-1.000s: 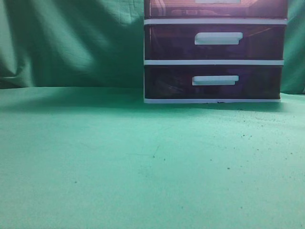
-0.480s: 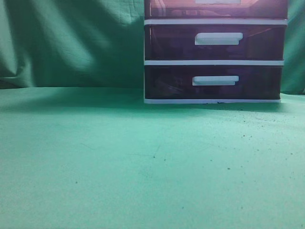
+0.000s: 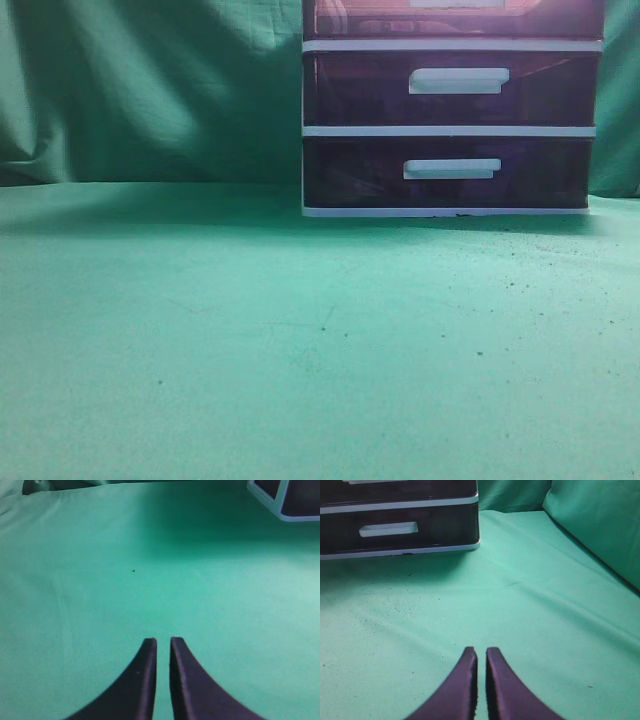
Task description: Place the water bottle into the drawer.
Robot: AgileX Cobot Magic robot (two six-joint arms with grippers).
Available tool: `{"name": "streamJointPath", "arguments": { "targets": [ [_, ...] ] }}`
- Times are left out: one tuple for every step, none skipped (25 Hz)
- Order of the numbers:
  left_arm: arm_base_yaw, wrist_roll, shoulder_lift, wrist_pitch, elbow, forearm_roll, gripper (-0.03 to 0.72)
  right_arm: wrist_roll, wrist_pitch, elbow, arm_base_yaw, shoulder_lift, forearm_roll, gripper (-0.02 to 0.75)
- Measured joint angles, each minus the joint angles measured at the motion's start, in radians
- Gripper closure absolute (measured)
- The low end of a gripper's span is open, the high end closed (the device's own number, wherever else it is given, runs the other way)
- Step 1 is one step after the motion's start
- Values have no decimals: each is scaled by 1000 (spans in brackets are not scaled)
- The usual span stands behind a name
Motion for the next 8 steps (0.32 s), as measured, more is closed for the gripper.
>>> {"name": "streamJointPath", "arguments": {
  "targets": [
    [0, 0, 0, 0, 0, 0, 629, 0, 0, 0, 0, 0, 0, 690],
    [0, 0, 0, 0, 0, 0, 629, 0, 0, 0, 0, 0, 0, 690],
    [0, 0, 0, 0, 0, 0, 629, 0, 0, 0, 0, 0, 0, 690],
    [0, 0, 0, 0, 0, 0, 629, 0, 0, 0, 0, 0, 0, 690],
    [0, 2, 0, 0, 0, 0, 629, 0, 0, 0, 0, 0, 0, 690],
    [0, 2, 0, 0, 0, 0, 629, -2, 0, 0, 0, 0, 0, 690],
    [0, 2, 0, 0, 0, 0, 629, -2, 0, 0, 0, 0, 0, 690],
    [0, 2, 0, 0, 0, 0, 629, -2, 0, 0, 0, 0, 0, 690]
  ]
}}
